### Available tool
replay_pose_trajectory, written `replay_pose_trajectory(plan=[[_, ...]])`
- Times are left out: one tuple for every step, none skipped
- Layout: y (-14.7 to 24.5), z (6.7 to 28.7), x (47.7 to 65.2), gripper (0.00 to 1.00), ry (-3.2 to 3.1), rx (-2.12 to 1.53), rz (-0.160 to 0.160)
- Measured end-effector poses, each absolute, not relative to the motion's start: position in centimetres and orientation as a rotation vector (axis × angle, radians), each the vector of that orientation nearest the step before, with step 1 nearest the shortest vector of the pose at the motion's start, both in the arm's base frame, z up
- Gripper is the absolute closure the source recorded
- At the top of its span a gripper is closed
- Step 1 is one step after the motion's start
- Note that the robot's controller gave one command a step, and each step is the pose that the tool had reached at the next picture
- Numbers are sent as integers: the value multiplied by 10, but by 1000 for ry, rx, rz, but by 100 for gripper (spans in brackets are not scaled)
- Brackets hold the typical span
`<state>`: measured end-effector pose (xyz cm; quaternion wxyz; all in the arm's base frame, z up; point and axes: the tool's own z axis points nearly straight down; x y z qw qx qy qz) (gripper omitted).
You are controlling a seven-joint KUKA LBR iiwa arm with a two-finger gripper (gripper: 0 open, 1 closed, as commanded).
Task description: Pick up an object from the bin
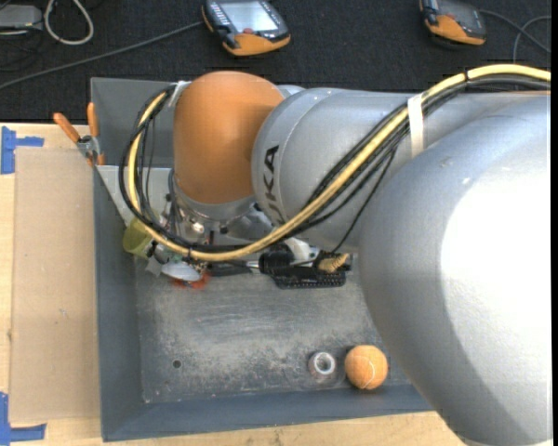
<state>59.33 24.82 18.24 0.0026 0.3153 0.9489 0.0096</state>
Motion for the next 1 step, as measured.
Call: replay_pose_trajectory(plan=[[247,207,593,100,2980,987,27]])
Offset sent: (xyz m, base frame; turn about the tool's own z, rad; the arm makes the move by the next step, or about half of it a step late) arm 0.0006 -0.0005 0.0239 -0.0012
